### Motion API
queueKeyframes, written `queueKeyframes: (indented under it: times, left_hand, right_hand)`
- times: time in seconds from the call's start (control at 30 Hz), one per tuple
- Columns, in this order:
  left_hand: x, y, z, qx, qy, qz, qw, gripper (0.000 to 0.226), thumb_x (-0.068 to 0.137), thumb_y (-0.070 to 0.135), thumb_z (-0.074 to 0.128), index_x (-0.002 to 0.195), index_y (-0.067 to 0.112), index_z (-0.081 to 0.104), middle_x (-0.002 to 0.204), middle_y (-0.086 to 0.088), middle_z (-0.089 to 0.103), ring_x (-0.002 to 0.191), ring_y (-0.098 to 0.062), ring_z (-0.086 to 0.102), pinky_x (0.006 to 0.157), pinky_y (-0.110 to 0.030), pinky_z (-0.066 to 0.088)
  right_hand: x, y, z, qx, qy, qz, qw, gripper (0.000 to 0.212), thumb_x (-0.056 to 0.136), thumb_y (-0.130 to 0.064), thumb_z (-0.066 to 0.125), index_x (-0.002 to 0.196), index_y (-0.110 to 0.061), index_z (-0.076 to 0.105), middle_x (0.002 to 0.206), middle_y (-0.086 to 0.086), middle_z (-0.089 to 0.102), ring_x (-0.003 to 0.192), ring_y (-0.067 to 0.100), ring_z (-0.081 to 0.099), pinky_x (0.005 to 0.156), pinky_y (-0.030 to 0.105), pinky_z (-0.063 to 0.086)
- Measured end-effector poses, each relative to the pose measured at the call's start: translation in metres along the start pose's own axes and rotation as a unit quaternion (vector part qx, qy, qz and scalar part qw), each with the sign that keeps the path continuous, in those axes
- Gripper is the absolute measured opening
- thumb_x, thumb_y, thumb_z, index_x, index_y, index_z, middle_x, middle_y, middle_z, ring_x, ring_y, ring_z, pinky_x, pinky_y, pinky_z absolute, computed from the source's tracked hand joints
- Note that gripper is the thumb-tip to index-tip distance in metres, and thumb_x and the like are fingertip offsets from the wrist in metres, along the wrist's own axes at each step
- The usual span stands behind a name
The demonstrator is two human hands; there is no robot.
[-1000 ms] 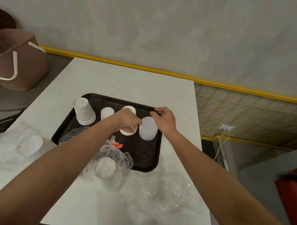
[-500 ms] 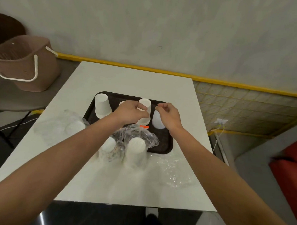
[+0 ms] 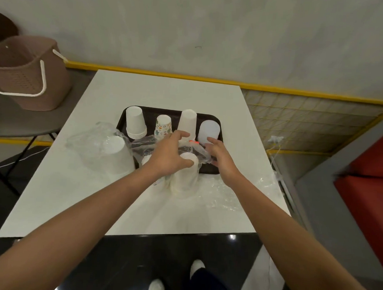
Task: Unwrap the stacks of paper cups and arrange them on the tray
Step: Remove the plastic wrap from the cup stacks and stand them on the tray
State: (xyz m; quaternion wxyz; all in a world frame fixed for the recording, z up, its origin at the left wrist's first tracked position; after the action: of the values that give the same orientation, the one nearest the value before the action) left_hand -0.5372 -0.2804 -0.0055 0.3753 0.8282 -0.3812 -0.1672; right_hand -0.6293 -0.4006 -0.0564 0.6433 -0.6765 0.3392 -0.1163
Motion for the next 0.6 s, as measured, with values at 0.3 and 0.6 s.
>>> queueKeyframes:
  times: [0.3, 0.6]
  left_hand:
    - [-0.003, -0.005, 0.044, 0.188, -0.092, 0.045, 0.977, 0.080, 0.067, 0.029, 0.082, 0.135, 0.023, 0.040, 0.126, -0.005, 0.053, 0.113, -0.023, 0.052, 0.088, -0.033, 0.042]
    - [0.002, -0.005, 0.050, 0.250, -0.140, 0.043, 0.957, 0.075, 0.067, 0.035, 0.081, 0.127, 0.019, 0.039, 0.120, -0.005, 0.055, 0.105, -0.023, 0.055, 0.074, -0.029, 0.039]
  right_hand:
    - [-0.009, 0.041, 0.038, -0.129, -0.149, 0.024, 0.980, 0.079, 0.050, -0.015, 0.059, 0.127, -0.011, 0.046, 0.112, 0.007, 0.058, 0.106, 0.018, 0.055, 0.085, 0.028, 0.045]
    - [-0.011, 0.051, 0.038, -0.197, -0.100, -0.008, 0.975, 0.085, 0.064, -0.005, 0.084, 0.135, -0.018, 0.039, 0.118, -0.002, 0.054, 0.110, 0.017, 0.053, 0.095, 0.031, 0.046]
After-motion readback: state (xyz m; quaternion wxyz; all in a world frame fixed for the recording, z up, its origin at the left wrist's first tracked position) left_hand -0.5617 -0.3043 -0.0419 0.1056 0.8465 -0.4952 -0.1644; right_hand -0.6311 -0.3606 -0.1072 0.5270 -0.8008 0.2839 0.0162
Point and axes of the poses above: each hand's wrist, its own x-axis towards the middle knuckle, its own z-axis out of the palm, y = z × x, the point moved 10 cm from there along x, towards the middle knuckle
